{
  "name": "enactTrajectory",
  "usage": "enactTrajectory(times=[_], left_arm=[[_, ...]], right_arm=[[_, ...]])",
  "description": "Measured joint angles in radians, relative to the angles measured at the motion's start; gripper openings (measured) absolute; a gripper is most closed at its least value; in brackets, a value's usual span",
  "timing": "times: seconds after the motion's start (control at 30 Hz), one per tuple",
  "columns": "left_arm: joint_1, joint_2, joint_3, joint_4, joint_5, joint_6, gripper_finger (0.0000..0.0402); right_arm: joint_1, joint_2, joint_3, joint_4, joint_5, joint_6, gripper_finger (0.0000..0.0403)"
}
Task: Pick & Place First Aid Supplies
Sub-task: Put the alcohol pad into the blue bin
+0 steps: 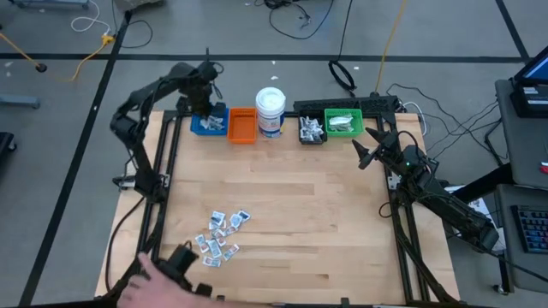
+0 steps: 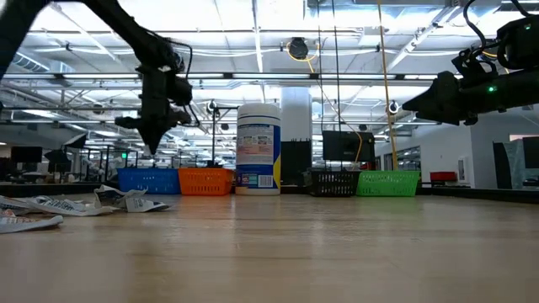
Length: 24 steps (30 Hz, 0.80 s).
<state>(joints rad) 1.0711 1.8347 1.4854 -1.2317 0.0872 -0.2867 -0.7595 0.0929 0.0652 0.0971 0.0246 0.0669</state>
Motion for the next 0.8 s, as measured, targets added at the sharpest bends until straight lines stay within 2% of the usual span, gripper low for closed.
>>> enactTrajectory(times=[0.27, 0.43, 0.57, 0.8], left_arm=[[0.028, 0.189, 0.111, 0.005, -0.01, 0.052, 0.0001], [0.027, 0.221, 0.123, 0.018, -0.014, 0.057, 0.0014], [0.019, 0.219, 0.123, 0.027, -0.036, 0.042, 0.0053], [0.022, 0.177, 0.123, 0.021, -0.03, 0.011, 0.0163]], right_arm=[[0.0, 0.0, 0.0, 0.0, 0.0, 0.0, 0.0352], [0.0, 0.0, 0.0, 0.0, 0.0, 0.0, 0.0352], [0.0, 0.0, 0.0, 0.0, 0.0, 0.0, 0.0352], [0.0, 0.0, 0.0, 0.0, 0.0, 0.0, 0.0352]])
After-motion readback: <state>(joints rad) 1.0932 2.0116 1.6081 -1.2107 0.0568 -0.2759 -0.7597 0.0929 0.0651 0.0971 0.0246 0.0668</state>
